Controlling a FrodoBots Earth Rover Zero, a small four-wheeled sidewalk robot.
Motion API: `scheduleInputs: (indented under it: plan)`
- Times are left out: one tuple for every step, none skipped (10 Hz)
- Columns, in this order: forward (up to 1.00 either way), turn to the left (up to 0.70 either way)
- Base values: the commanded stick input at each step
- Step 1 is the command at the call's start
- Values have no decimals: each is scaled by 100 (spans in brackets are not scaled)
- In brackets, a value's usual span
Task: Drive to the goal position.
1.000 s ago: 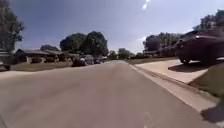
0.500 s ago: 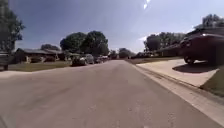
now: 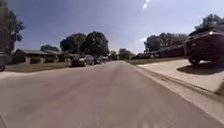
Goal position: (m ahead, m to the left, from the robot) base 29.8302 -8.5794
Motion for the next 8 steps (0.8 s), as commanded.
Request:
scheduleInputs:
  plan:
    - [70,0]
    - [70,0]
    - [70,0]
    - [70,0]
    - [70,0]
    - [70,0]
    - [70,0]
    - [70,0]
